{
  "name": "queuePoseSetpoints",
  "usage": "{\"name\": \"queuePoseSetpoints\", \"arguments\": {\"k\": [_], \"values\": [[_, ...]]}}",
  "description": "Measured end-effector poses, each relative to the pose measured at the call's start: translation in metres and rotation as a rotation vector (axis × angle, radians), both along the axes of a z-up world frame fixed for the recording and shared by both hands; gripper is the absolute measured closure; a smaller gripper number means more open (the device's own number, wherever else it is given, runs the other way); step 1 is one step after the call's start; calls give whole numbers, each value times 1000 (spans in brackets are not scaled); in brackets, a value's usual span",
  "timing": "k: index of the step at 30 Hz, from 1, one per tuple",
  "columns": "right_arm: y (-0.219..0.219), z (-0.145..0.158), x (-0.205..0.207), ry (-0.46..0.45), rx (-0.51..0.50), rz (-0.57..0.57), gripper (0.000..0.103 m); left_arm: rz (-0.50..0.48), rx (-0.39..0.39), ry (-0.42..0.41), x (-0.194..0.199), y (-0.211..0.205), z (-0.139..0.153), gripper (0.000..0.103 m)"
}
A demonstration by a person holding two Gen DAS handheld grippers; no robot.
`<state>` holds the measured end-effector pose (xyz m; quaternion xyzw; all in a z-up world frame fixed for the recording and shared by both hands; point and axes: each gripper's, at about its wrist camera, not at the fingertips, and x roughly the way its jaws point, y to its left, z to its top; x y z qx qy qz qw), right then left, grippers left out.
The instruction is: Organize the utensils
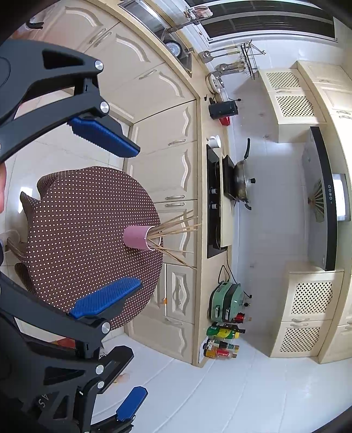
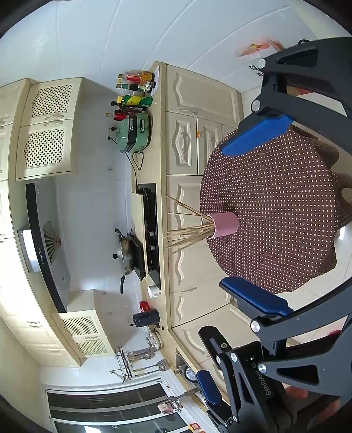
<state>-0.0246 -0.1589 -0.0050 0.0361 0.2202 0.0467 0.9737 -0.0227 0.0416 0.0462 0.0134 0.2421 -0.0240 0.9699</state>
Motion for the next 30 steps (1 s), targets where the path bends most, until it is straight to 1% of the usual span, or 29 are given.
{"name": "queuePoseSetpoints", "arguments": {"k": [30], "values": [[-8,2,2,15,11,7,16,-4,-5,5,-2,-2,2,14]]}}
